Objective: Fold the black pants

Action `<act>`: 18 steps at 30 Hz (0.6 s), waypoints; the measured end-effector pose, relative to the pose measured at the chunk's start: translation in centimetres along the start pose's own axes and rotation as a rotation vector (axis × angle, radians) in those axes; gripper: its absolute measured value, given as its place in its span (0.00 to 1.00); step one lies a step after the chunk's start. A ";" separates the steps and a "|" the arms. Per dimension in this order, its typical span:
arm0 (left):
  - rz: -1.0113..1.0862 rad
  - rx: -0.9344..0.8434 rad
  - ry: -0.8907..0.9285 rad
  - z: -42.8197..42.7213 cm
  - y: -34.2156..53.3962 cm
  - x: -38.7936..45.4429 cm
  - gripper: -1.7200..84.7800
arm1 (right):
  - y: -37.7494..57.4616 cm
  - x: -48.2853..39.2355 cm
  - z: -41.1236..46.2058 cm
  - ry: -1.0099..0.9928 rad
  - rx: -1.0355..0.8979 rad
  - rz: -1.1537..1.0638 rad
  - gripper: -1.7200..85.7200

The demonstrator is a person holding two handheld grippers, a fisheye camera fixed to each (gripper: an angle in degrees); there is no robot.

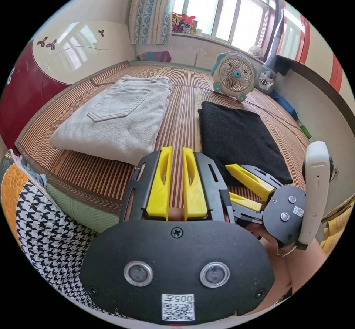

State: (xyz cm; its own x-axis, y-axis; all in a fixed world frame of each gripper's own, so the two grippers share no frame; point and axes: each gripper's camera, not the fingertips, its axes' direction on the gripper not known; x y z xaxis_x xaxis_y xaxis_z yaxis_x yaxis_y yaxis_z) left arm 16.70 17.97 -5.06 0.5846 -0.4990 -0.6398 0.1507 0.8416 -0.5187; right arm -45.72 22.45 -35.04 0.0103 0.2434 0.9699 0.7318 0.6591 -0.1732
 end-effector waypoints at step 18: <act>0.022 -0.085 0.027 1.5 0.2 0.2 0.10 | -2.4 1.1 1.4 0.035 -0.059 0.078 0.10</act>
State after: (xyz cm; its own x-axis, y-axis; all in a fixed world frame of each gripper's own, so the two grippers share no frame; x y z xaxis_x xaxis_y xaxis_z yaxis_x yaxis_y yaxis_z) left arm 18.06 18.35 -4.42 0.5648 -0.4871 -0.6662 0.0693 0.8324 -0.5499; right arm -48.38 22.12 -33.84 0.0917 0.2670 0.9593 0.7668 0.5957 -0.2390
